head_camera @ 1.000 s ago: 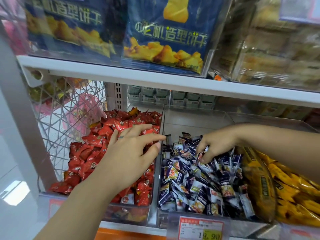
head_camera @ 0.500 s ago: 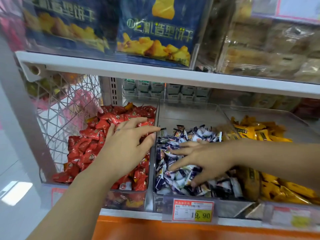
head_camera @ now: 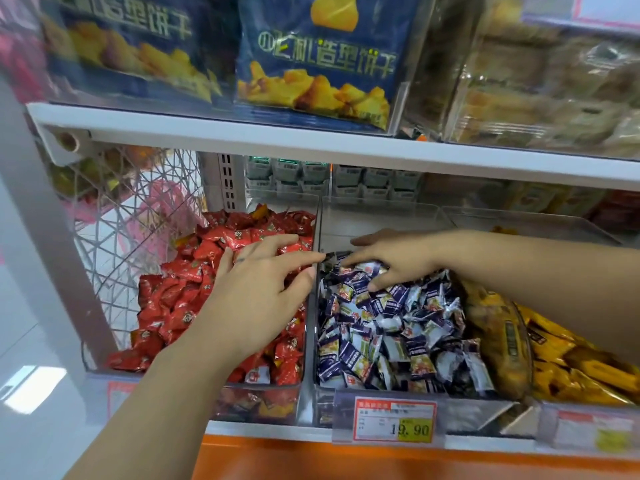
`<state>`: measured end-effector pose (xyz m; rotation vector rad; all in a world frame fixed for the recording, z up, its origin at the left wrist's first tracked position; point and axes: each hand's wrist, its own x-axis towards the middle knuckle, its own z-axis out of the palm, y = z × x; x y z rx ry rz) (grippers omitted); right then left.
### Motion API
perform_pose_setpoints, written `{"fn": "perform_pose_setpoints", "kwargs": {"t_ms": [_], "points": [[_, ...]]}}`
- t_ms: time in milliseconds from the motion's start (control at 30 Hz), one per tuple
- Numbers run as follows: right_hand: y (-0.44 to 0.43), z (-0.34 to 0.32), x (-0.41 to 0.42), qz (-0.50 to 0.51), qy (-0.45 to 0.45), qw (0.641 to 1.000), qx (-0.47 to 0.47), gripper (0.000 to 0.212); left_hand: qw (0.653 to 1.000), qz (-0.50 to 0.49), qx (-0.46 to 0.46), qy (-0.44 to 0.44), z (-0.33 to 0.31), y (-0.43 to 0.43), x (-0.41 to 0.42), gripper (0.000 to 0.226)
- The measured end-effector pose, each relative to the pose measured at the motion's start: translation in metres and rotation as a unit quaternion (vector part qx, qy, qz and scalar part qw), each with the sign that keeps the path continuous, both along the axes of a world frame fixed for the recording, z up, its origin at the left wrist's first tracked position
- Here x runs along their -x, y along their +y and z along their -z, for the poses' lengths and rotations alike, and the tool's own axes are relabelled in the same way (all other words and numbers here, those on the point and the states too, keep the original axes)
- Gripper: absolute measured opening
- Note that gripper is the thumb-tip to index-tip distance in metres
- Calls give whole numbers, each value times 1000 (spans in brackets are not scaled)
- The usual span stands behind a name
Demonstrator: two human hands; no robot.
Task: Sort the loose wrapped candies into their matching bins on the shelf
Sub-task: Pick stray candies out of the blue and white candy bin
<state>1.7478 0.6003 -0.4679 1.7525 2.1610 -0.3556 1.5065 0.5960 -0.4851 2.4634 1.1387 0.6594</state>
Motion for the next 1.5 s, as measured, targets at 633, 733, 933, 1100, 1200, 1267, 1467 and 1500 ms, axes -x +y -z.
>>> {"fn": "perform_pose_setpoints", "kwargs": {"t_ms": [633, 733, 933, 1100, 1200, 1267, 1467, 1500], "points": [[-49, 34, 43, 67, 23, 997, 10, 70, 999, -24, -16, 17, 2, -7, -1, 38], [-30, 29, 36, 73, 8, 997, -32, 65, 999, -26, -9, 21, 3, -5, 1, 40], [-26, -5, 13, 166, 47, 980, -96, 63, 999, -35, -22, 10, 5, 0, 8, 41], [-50, 20, 12, 259, 54, 964, -4, 69, 997, -31, -54, -34, 4, -10, 5, 38], [-63, 23, 26, 231, 149, 959, -67, 59, 997, -5, -69, -41, 5, -22, 0, 36], [-75, 16, 30, 221, 107, 960, -137, 56, 997, 11, -70, -32, 8, -29, 0, 36], [-125, -1, -1, 268, 49, 859, -433, 41, 996, -2, -85, -19, 6, -36, -13, 33], [-130, -1, -9, 296, 95, 846, -433, 41, 996, -9, -91, -18, 5, -37, -17, 32]]}}
